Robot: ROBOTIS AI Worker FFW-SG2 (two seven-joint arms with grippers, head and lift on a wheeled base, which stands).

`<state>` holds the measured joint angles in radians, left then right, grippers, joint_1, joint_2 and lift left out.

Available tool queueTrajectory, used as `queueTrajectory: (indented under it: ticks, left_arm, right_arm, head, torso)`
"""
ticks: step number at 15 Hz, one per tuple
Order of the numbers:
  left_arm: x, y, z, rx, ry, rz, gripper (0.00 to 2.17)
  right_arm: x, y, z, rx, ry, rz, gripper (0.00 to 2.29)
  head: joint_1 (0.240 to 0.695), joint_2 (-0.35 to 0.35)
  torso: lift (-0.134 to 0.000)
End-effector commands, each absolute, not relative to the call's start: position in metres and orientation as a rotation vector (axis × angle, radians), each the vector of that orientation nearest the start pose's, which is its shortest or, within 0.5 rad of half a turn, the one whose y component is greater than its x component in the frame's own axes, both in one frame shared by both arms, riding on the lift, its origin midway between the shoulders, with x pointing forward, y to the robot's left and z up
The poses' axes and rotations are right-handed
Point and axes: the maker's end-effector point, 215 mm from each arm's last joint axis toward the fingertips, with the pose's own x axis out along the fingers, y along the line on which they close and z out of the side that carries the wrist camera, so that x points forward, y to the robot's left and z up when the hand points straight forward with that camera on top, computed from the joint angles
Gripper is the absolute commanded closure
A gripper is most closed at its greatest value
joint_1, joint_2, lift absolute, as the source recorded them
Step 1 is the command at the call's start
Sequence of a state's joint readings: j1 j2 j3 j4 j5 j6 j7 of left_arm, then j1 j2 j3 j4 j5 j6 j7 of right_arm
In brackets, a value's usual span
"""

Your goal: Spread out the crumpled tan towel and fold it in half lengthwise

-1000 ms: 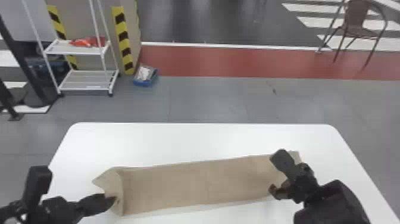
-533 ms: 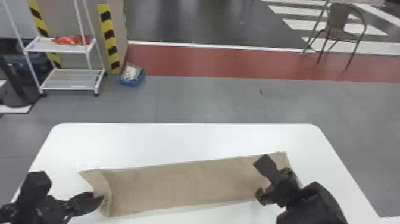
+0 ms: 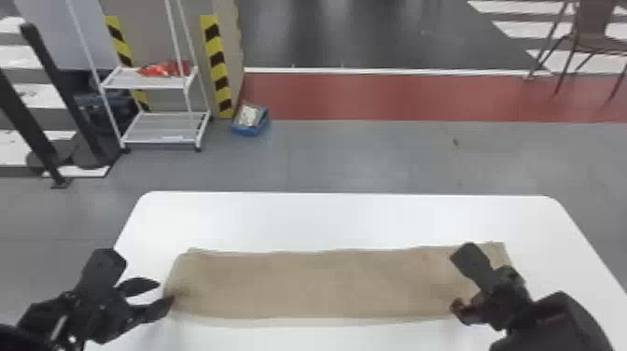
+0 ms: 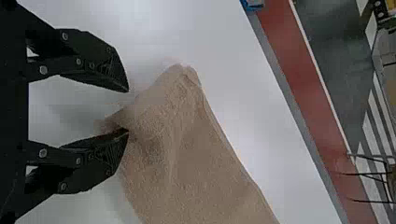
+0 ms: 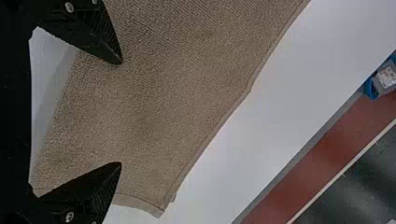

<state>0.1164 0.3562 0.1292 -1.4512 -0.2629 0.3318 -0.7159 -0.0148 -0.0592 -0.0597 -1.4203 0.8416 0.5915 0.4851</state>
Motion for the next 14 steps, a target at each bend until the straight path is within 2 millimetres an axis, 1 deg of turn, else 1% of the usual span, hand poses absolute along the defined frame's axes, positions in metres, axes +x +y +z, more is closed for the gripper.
queueTrajectory:
  ticks: [1, 2, 4, 6, 7, 8, 10, 12, 13, 14]
  left_arm:
    - [0.463, 0.392, -0.544, 0.397, 0.732, -0.429, 0.03]
    - [0.464, 0.400, -0.538, 0.404, 0.727, -0.421, 0.03]
    - [0.468, 0.406, -0.526, 0.383, 0.698, -0.404, 0.03]
    - [0.470, 0.399, -0.523, 0.370, 0.676, -0.408, 0.03]
    - [0.470, 0.398, -0.520, 0.324, 0.654, -0.402, 0.02]
    - [0.472, 0.393, -0.516, 0.268, 0.628, -0.399, 0.02]
    - [0.471, 0.386, -0.517, 0.229, 0.612, -0.400, 0.02]
    - [0.470, 0.384, -0.520, 0.218, 0.609, -0.391, 0.02]
    - [0.467, 0.385, -0.522, 0.203, 0.609, -0.384, 0.02]
    - [0.466, 0.386, -0.521, 0.189, 0.604, -0.379, 0.02]
  right_arm:
    - [0.496, -0.348, -0.572, -0.668, 0.888, 0.147, 0.10]
    - [0.498, -0.353, -0.569, -0.656, 0.883, 0.135, 0.10]
    - [0.501, -0.361, -0.565, -0.643, 0.882, 0.118, 0.10]
    - [0.501, -0.366, -0.562, -0.633, 0.879, 0.109, 0.10]
    - [0.499, -0.367, -0.564, -0.582, 0.881, 0.108, 0.10]
    - [0.495, -0.365, -0.568, -0.494, 0.882, 0.116, 0.10]
    - [0.490, -0.373, -0.570, -0.360, 0.891, 0.119, 0.10]
    - [0.489, -0.387, -0.565, -0.301, 0.887, 0.108, 0.10]
    - [0.493, -0.393, -0.554, -0.282, 0.865, 0.094, 0.10]
    - [0.491, -0.405, -0.548, -0.255, 0.858, 0.075, 0.10]
  head:
    - [0.695, 0.019]
    - [0.695, 0.030]
    - [0.695, 0.050]
    - [0.695, 0.052]
    - [0.695, 0.051]
    - [0.695, 0.046]
    - [0.695, 0.035]
    - [0.695, 0.025]
    - [0.695, 0.017]
    - [0.695, 0.010]
  torso:
    - [0.000]
    - [0.000]
    - [0.000]
    - [0.000]
    - [0.000]
    - [0.000]
    - [0.000]
    - [0.000]
    - [0.000]
    - [0.000]
